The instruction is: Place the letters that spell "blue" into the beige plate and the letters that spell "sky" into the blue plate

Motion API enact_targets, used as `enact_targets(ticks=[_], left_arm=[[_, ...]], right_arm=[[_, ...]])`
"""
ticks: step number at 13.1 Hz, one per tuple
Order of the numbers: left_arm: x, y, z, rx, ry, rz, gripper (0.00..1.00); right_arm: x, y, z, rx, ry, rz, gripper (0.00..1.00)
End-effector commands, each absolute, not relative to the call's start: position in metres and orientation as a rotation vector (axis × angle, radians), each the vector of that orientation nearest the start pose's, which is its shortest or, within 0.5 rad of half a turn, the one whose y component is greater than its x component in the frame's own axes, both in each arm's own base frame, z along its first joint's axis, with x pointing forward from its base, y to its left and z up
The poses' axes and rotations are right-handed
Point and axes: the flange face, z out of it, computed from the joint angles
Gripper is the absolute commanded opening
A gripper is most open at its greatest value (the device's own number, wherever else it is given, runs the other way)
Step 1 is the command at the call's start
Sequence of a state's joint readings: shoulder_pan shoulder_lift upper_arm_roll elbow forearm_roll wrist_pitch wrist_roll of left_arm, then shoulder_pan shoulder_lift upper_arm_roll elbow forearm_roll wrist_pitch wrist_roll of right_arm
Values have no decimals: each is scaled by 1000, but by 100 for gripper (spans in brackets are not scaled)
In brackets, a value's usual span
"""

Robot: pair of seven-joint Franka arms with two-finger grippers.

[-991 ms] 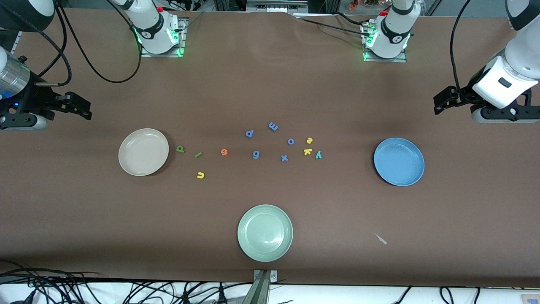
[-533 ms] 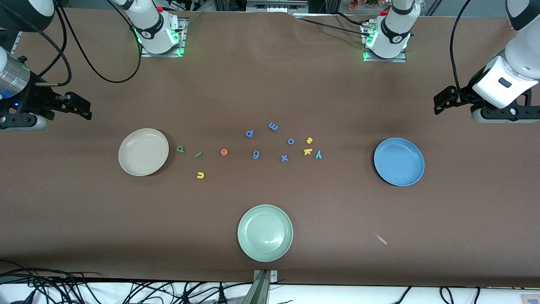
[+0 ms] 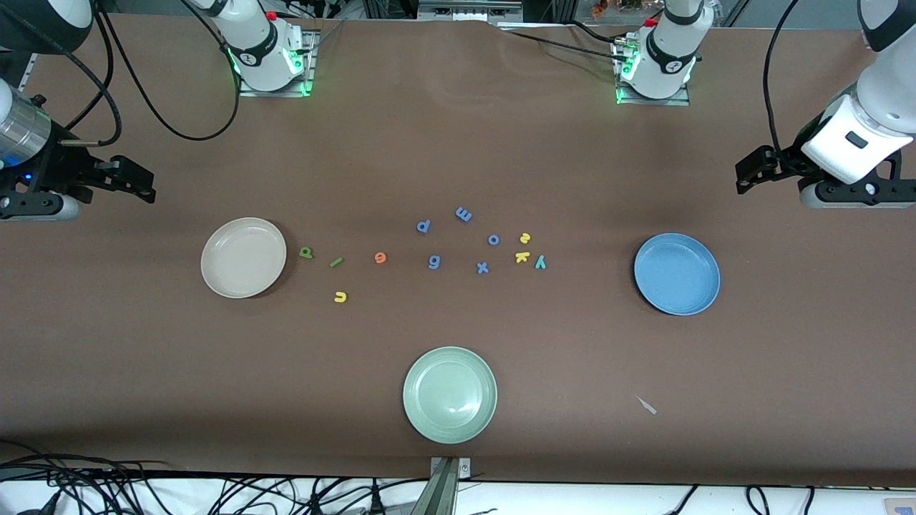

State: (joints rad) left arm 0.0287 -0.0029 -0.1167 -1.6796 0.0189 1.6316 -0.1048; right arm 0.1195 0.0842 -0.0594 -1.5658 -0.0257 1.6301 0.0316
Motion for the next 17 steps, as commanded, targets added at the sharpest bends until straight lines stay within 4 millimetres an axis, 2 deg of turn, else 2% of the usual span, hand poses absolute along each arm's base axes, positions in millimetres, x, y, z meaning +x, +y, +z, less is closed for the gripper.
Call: enact_targets(ticks=[1,11,16,17], left_arm=[[554,-45,585,-3123,4,75,100],[554,-44,584,-3123,-1,79,100],[562,-61,561,-3134,36,146,100],[561,-80,557,-3131,89,163,100]], right_arm=[[579,32,587,-3168,-29,34,100],[579,32,587,-3168,-29,34,100],[579,32,587,-3168,-29,34,100],[579,32,587,-3168,-29,34,100]])
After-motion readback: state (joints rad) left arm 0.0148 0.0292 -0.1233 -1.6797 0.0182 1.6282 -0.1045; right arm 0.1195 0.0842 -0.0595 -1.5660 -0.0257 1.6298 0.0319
